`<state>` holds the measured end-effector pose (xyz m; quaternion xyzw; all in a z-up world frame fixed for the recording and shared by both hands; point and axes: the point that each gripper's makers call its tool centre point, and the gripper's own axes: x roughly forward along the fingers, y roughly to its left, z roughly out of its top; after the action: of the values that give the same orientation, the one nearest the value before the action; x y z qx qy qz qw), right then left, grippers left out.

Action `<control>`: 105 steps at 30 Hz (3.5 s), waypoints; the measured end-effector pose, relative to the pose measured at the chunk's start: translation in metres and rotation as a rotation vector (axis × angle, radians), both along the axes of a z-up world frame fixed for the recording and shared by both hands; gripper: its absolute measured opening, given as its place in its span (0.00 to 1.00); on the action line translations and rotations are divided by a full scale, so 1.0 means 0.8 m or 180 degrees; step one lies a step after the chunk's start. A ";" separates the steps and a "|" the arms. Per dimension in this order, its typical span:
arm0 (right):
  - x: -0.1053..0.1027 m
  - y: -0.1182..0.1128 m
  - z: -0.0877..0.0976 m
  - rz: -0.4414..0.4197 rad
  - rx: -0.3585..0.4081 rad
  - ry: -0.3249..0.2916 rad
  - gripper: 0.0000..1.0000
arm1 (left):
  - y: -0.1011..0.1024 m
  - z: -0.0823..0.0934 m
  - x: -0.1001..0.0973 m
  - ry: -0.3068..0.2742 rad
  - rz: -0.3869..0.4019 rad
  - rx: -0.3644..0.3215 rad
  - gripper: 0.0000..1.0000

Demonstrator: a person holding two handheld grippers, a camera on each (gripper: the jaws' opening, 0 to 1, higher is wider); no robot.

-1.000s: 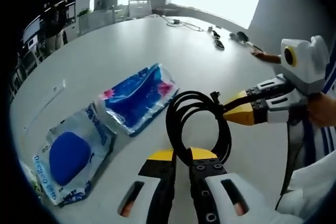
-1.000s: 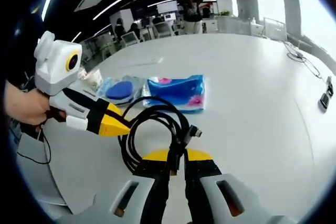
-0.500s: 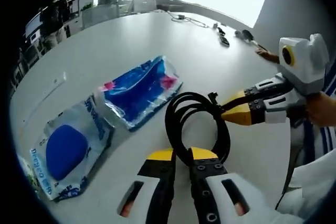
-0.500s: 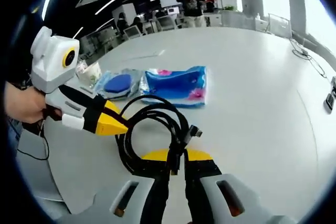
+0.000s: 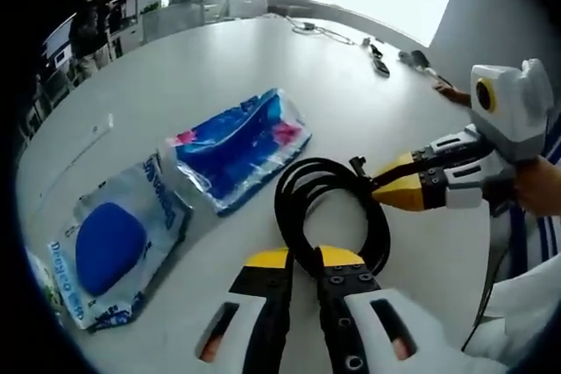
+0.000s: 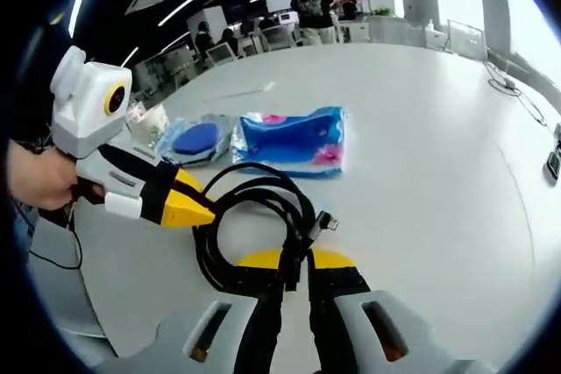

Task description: Arrange the tabletop items into an orderly group along one side of the table until the central work area is clear of visible clutter.

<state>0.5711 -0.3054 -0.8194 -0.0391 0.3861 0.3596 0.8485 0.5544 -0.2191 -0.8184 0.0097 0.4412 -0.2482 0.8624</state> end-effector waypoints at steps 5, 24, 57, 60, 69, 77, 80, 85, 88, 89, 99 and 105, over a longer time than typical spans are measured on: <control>0.000 0.002 0.000 0.0028 -0.0002 0.0009 0.07 | 0.002 -0.002 -0.001 0.0013 0.0020 0.0004 0.06; 0.000 0.003 -0.001 0.0055 0.0001 0.0029 0.07 | 0.004 -0.008 0.000 0.0000 0.0129 -0.0029 0.06; -0.011 0.011 0.073 0.0289 0.0322 -0.0525 0.50 | 0.080 0.087 -0.029 -0.0735 0.0300 -0.0309 0.46; -0.012 0.008 0.086 0.0266 0.0323 -0.0622 0.54 | 0.109 0.102 -0.047 -0.0849 0.0427 -0.0319 0.54; -0.029 0.010 0.113 0.0358 0.0316 -0.0760 0.78 | 0.192 0.136 -0.096 -0.1138 0.0788 -0.0241 0.81; -0.059 0.012 0.131 0.0460 0.0231 -0.0819 0.84 | 0.240 0.159 -0.129 -0.1260 0.0889 -0.0169 0.86; -0.067 0.008 0.133 0.0495 0.0128 -0.0860 0.84 | 0.256 0.164 -0.142 -0.1289 0.0913 -0.0118 0.87; -0.079 0.003 0.145 0.0403 0.0164 -0.0854 0.86 | 0.279 0.173 -0.168 -0.1332 0.0966 -0.0103 0.89; -0.085 0.000 0.146 0.0397 0.0125 -0.0849 0.86 | 0.297 0.173 -0.186 -0.1336 0.0997 -0.0069 0.91; -0.087 0.000 0.146 0.0396 0.0115 -0.0845 0.86 | 0.303 0.172 -0.192 -0.1339 0.1003 -0.0049 0.91; -0.106 0.000 0.155 0.0281 0.0093 -0.0881 0.86 | 0.367 0.177 -0.260 -0.1366 0.1247 0.0100 0.96; -0.111 0.000 0.157 0.0253 0.0078 -0.0880 0.88 | 0.381 0.173 -0.277 -0.1345 0.1340 0.0071 0.96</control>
<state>0.4821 -0.3050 -0.6936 -0.0932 0.2593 0.3888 0.8792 0.3325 0.0855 -0.6803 -0.0210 0.2469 -0.0515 0.9674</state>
